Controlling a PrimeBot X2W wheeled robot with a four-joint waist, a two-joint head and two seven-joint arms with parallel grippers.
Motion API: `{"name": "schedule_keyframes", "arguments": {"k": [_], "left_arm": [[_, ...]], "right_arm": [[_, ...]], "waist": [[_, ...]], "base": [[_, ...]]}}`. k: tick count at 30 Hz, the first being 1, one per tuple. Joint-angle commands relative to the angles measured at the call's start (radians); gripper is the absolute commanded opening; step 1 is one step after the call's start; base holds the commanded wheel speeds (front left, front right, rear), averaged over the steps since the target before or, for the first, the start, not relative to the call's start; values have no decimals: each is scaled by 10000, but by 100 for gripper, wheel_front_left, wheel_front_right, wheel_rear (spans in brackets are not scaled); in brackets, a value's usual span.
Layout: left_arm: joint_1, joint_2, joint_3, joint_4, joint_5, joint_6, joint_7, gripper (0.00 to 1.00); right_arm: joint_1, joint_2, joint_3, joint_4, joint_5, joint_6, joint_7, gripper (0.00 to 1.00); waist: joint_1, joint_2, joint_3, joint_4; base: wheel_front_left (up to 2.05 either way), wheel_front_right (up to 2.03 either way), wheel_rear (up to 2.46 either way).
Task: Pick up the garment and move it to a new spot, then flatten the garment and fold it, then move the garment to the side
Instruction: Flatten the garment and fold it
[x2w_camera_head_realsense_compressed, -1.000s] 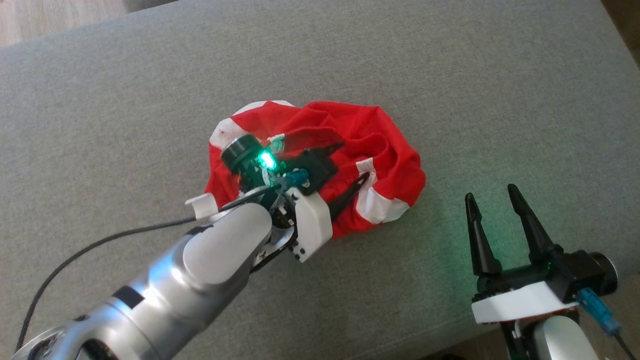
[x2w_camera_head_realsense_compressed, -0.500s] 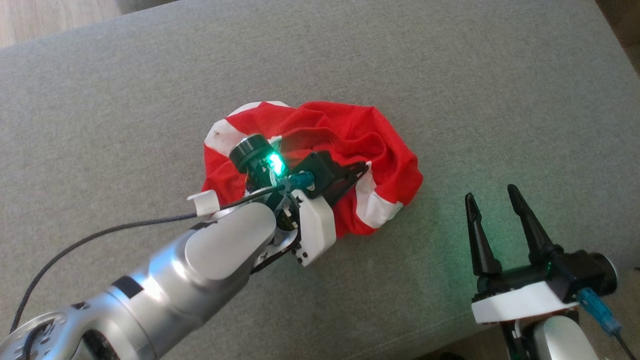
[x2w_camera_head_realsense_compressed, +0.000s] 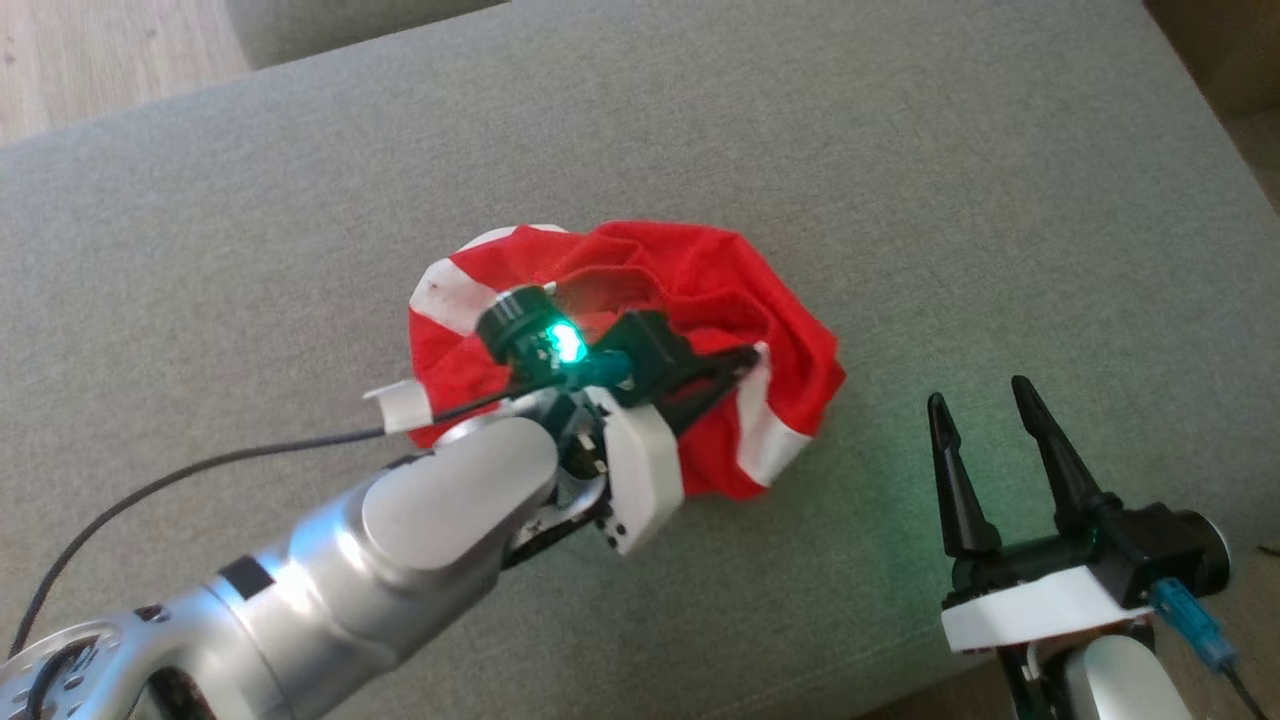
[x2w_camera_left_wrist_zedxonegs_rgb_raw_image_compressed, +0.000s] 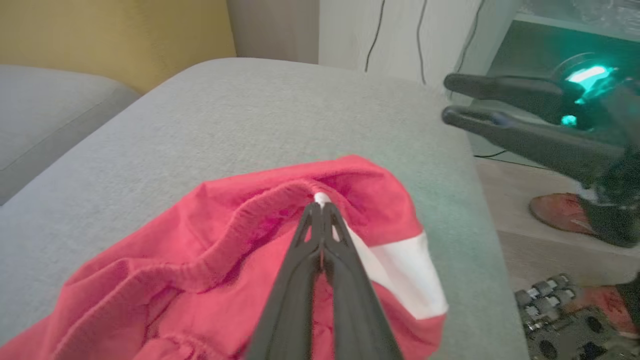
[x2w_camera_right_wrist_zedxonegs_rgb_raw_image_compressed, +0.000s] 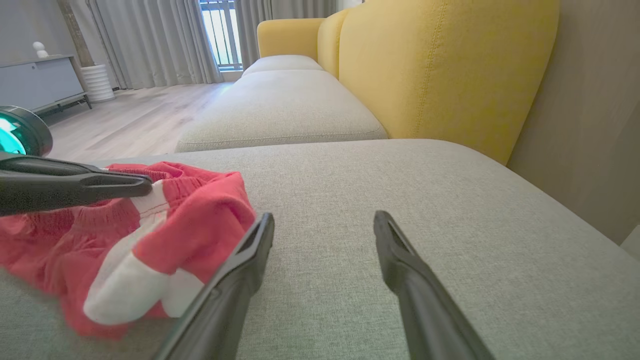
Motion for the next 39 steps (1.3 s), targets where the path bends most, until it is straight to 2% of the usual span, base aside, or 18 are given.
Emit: {"name": "schedule_keyframes", "arguments": {"k": [1, 7, 13, 14, 15, 24, 36, 37, 38, 39], "left_arm": [[-598, 143, 204, -506, -134, 18, 135, 0], [88, 312, 191, -1675, -55, 18, 988, 0], [740, 243, 189, -1971, 332, 106, 1032, 0], [819, 190, 189, -1955, 303, 126, 1068, 35], [917, 112, 189, -1917, 266, 117, 1259, 100], [853, -38, 188, -1546, 441, 72, 1307, 100], [1041, -250, 188, -1128, 425, 24, 1429, 100], [1047, -256, 188, -1148, 440, 23, 1474, 90], [1047, -250, 188, -1178, 461, 22, 1524, 47], [1041, -239, 188, -1210, 472, 21, 1552, 29]], "right_arm": [[-76, -53, 207, -259, 62, -7, -109, 100], [-49, -53, 83, -360, -23, -7, -109, 100], [38, -53, -34, -391, -41, -7, -109, 100], [42, -53, -25, -394, -24, -7, -109, 100], [24, -53, 12, -390, -15, -7, -109, 100], [-73, -53, 118, -352, -63, -7, -109, 100], [-104, -53, 153, -287, 63, -7, -109, 100], [-108, -53, 161, -292, 87, -7, -109, 100], [-112, -53, 169, -297, 109, -7, -109, 100], [-118, -53, 174, -301, 133, -7, -109, 100]], "waist": [[1, 0, -63, -16], [1, 0, -3, -1], [1, 0, 14, 174], [1, 0, 21, 205], [1, 0, 50, 271], [1, 0, 115, 415], [1, 0, 78, 69], [1, 0, 93, 40], [1, 0, 114, 14], [1, 0, 134, -8]], "base": [[0, 0, 0], [0, 0, 0], [0, 0, 0], [0, 0, 0], [0, 0, 0], [0, 0, 0], [0, 0, 0], [0, 0, 0], [0, 0, 0], [0, 0, 0]]}}
